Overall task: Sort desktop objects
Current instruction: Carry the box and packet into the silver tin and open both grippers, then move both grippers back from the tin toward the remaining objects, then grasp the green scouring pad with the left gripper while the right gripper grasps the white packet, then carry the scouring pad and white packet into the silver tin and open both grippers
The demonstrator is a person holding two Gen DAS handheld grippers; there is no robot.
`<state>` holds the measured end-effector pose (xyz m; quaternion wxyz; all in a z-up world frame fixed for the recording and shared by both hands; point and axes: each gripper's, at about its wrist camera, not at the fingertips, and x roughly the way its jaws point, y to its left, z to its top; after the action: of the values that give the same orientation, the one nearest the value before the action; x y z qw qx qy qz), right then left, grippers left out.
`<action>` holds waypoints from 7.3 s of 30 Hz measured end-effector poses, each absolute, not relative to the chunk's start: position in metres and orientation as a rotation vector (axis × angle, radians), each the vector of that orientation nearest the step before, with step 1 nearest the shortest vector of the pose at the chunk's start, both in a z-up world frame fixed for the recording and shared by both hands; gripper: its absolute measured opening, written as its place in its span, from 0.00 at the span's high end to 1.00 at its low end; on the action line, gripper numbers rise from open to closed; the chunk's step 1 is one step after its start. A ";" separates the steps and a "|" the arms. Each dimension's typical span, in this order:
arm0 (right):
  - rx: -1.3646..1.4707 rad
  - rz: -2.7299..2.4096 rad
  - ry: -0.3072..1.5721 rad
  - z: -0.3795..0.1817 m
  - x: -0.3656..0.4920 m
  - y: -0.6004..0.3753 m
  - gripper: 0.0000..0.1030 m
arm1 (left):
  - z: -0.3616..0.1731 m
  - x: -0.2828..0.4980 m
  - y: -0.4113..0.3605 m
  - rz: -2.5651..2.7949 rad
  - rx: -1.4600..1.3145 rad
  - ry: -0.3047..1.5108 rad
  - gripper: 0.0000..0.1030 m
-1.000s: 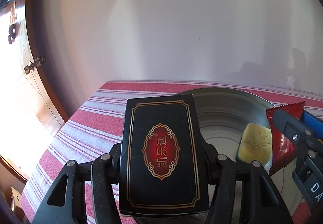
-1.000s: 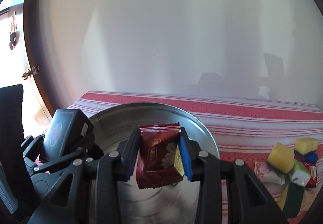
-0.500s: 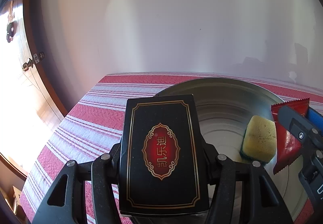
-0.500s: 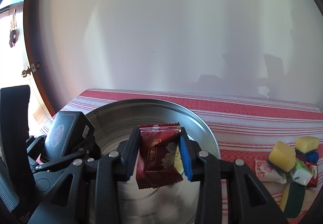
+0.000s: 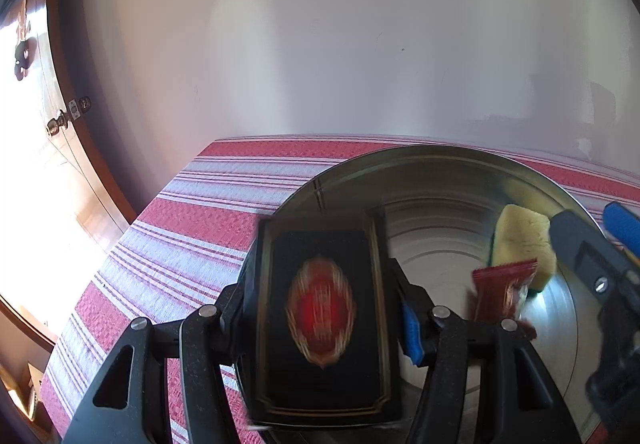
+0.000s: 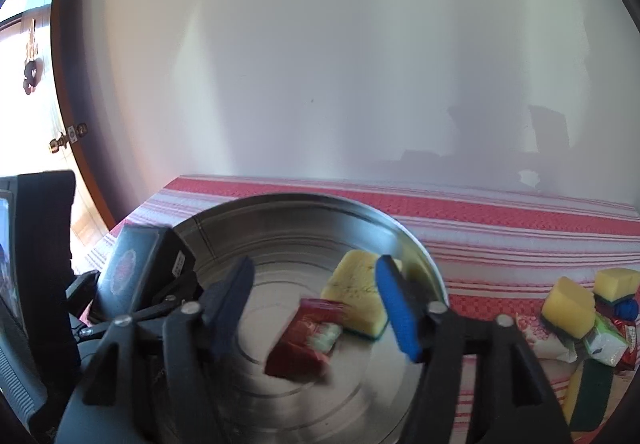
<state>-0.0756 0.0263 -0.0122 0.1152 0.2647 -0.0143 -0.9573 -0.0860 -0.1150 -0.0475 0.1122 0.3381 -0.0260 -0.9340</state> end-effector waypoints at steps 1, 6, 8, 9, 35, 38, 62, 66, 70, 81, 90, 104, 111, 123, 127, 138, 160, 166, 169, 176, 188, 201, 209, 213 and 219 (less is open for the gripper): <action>0.767 -2.811 -0.042 -0.011 -0.075 0.027 0.37 | -0.048 -0.085 -0.115 -2.741 0.991 -0.077 0.37; 0.743 -2.840 -0.075 -0.009 -0.072 0.033 0.30 | -0.043 -0.080 -0.113 -2.745 0.933 -0.080 0.20; 0.736 -2.847 -0.085 -0.009 -0.071 0.035 0.30 | -0.043 -0.080 -0.112 -2.742 0.927 -0.084 0.20; 0.732 -2.850 -0.089 -0.008 -0.071 0.036 0.30 | -0.043 -0.080 -0.112 -2.739 0.929 -0.084 0.20; 0.704 -2.936 -0.093 -0.011 -0.067 0.052 0.26 | -0.035 -0.068 -0.108 -2.820 0.778 -0.079 0.20; 0.710 -2.964 -0.126 -0.012 -0.065 0.063 0.26 | -0.030 -0.057 -0.094 -2.853 0.660 -0.163 0.20; 0.932 -3.248 -0.302 -0.036 0.002 0.239 0.23 | -0.023 0.000 0.026 -3.320 0.590 -0.426 0.20; 0.972 -3.270 -0.400 -0.041 0.018 0.274 0.23 | -0.027 0.006 0.065 -3.388 0.669 -0.490 0.20; 0.985 -3.288 -0.452 -0.046 0.034 0.300 0.23 | -0.035 0.005 0.101 -3.433 0.811 -0.551 0.20; 1.001 -3.258 -0.638 -0.057 0.054 0.343 0.23 | -0.055 -0.005 0.163 -3.433 1.180 -0.542 0.20; 0.994 -3.243 -0.737 -0.060 0.067 0.363 0.23 | -0.077 -0.023 0.201 -3.317 1.339 -0.641 0.20; 1.153 -3.106 -0.753 -0.076 0.052 0.367 0.23 | -0.079 -0.016 0.186 -3.379 1.500 -0.611 0.46; 1.290 -2.951 -0.638 -0.086 0.030 0.343 0.23 | -0.026 0.001 0.141 -3.590 1.191 -0.392 0.46; 1.499 -2.979 -0.211 -0.099 -0.003 0.287 0.43 | -0.006 -0.013 0.099 -3.484 1.014 -0.244 0.46; 1.503 -2.989 -0.155 -0.099 -0.002 0.282 0.54 | -0.009 -0.015 0.099 -3.476 1.024 -0.240 0.46; 1.299 -2.979 -0.254 -0.079 0.026 0.271 0.69 | -0.009 -0.016 0.090 -3.458 0.998 -0.191 0.46; 0.727 -2.894 -0.271 0.014 -0.011 0.156 0.69 | 0.005 -0.033 0.012 -3.260 0.745 -0.257 0.46; 0.644 -2.867 -0.252 0.024 -0.032 0.119 0.68 | 0.015 -0.054 -0.024 -3.161 0.666 -0.284 0.46; 0.617 -2.845 -0.273 0.029 -0.048 0.103 0.69 | 0.014 -0.066 -0.046 -3.111 0.664 -0.264 0.46; 0.567 -2.817 -0.258 0.034 -0.086 0.069 0.69 | 0.004 -0.084 -0.077 -3.028 0.733 -0.150 0.46; 0.605 -2.784 -0.317 0.010 -0.099 0.075 0.73 | -0.008 -0.091 -0.078 -2.947 0.800 -0.205 0.46; 0.522 -2.855 -0.308 0.023 -0.076 0.074 0.37 | -0.016 -0.094 -0.073 -2.902 0.909 -0.271 0.45; 0.523 -2.865 -0.293 0.024 -0.077 0.071 0.36 | -0.015 -0.093 -0.072 -2.896 0.919 -0.286 0.31; 0.507 -2.882 -0.289 0.021 -0.079 0.073 0.27 | -0.013 -0.091 -0.075 -2.892 0.887 -0.274 0.18; 0.485 -2.913 -0.289 0.018 -0.077 0.075 0.07 | -0.015 -0.093 -0.079 -2.879 0.890 -0.248 0.13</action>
<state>-0.0772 0.0752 0.0180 0.0870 0.1630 -0.0970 -0.9780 -0.0933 -0.0793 -0.0147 0.0588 0.2937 -0.0819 -0.9506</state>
